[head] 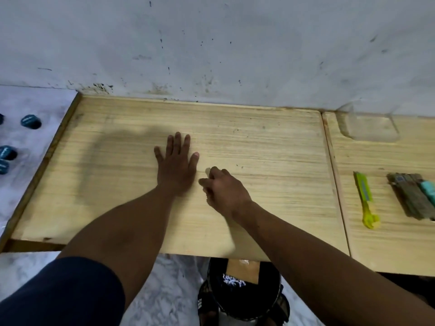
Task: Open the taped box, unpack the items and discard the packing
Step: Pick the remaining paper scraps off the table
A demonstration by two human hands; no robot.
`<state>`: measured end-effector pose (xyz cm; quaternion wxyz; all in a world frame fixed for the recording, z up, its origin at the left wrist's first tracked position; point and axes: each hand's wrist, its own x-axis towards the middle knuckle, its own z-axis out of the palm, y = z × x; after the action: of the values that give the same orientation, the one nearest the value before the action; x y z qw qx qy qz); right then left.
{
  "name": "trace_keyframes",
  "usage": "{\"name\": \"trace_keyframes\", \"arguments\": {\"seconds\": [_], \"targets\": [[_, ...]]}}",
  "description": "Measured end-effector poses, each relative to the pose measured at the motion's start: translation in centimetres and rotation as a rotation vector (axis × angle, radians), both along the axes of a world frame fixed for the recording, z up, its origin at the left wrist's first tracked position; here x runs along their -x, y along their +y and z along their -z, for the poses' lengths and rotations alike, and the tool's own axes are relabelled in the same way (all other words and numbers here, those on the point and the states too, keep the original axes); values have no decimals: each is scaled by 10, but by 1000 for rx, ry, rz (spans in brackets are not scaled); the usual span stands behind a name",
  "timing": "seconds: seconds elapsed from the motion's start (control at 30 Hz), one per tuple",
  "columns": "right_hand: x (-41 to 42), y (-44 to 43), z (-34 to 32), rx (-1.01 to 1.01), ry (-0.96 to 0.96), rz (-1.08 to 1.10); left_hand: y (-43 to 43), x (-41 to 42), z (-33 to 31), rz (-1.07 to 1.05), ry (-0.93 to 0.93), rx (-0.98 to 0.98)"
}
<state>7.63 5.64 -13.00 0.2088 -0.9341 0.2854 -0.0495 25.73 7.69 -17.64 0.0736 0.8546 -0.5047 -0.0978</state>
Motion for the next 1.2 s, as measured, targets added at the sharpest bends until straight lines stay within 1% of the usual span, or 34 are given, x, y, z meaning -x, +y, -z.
{"name": "trace_keyframes", "arguments": {"seconds": [0.13,0.3,0.37,0.4,0.5,0.63,0.77,0.87,0.97,1.03,1.13,1.2], "targets": [[-6,-1,7,30,-25,-7,-1,-1,-3,4,24,-20],[1,-3,-9,-112,5,13,-6,2,-16,2,90,-125],[18,-2,-16,-181,-29,47,-3,11,-22,12,84,-131],[29,-2,-18,-204,-48,70,0,18,-24,25,78,-105],[68,4,-24,-214,-68,135,16,49,-29,101,86,-42],[119,28,-33,-177,-133,231,40,104,-29,216,99,-102],[167,77,-34,-180,-127,206,55,154,-30,334,108,-131],[195,111,-23,-208,-91,173,55,184,-31,404,106,-140],[210,134,2,-291,-32,208,47,205,-28,455,94,-143],[215,141,25,-342,52,273,43,212,-20,460,57,-161],[215,144,55,-457,231,367,44,215,-9,461,-29,-147],[212,145,65,-545,324,421,44,214,-5,465,-37,-128]]}}
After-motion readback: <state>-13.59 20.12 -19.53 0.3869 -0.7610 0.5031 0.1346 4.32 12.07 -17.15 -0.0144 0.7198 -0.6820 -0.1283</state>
